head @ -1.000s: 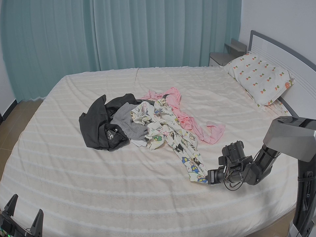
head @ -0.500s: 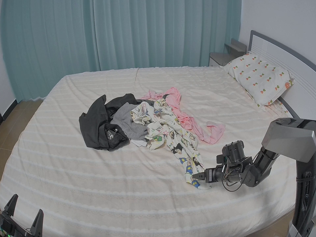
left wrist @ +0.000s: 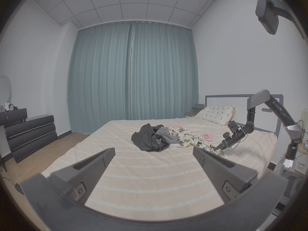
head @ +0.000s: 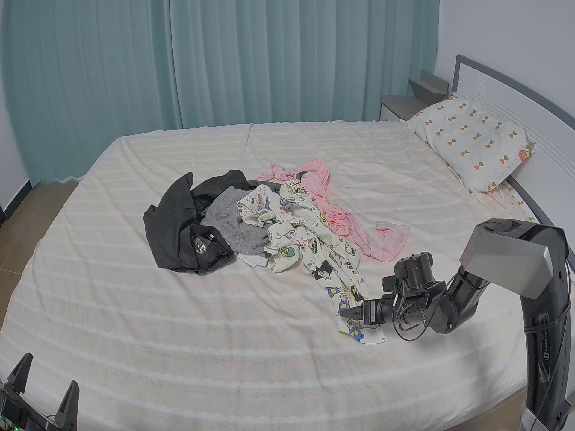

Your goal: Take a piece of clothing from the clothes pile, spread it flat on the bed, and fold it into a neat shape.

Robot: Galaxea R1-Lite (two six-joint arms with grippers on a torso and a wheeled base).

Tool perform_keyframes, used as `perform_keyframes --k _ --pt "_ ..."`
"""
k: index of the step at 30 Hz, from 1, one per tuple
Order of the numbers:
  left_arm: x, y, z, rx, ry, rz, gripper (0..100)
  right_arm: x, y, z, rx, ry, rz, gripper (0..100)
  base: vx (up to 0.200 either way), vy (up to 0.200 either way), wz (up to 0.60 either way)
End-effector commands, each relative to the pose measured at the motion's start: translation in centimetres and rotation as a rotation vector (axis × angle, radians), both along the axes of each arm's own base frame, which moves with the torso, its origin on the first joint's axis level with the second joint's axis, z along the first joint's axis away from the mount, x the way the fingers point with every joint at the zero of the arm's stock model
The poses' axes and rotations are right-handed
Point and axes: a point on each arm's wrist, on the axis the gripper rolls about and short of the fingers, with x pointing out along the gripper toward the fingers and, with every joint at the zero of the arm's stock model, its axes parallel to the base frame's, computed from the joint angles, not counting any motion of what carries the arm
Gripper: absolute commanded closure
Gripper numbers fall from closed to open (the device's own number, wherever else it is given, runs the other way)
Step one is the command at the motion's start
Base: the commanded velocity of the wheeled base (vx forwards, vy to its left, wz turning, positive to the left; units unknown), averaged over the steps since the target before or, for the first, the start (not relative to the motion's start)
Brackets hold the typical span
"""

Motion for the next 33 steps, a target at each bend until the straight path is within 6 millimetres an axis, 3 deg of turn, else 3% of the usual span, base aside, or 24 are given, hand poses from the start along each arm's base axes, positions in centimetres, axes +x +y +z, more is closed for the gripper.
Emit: perform_keyframes --k 1,9,15,16,24,28,33 --pt "0.0 0.0 -0.5 0.0 0.001 0.0 0 0.9 -0.5 -0.9 0.0 0.006 -0.021 0 0.0 0.0 0.0" --pt "0.0 0.0 -0.5 0.0 0.001 0.0 0 1.6 -1.4 -1.7 -0.002 0.012 -0.046 0 0.0 0.0 0.0" --pt "0.0 0.0 -0.5 0.0 0.001 0.0 0 2.0 -0.2 -1.6 -0.006 0.024 -0.014 0 0.0 0.0 0.0" --pt "0.0 0.0 -0.5 0.0 0.001 0.002 0 2.1 0.0 -1.5 -0.01 0.032 -0.011 100 0.0 0.0 0.0" --pt "0.0 0.0 -0.5 0.0 0.001 0.002 0 1.9 0.5 -1.4 -0.01 0.04 -0.001 100 0.0 0.0 0.0" --pt "0.0 0.0 -0.5 0.0 0.001 0.0 0 1.2 0.1 -0.2 0.027 0.047 0.015 100 0.0 0.0 0.0" --pt "0.0 0.0 -0.5 0.0 0.001 0.0 0 -2.3 -1.5 4.4 0.243 -0.096 0.126 100 0.0 0.0 0.0"
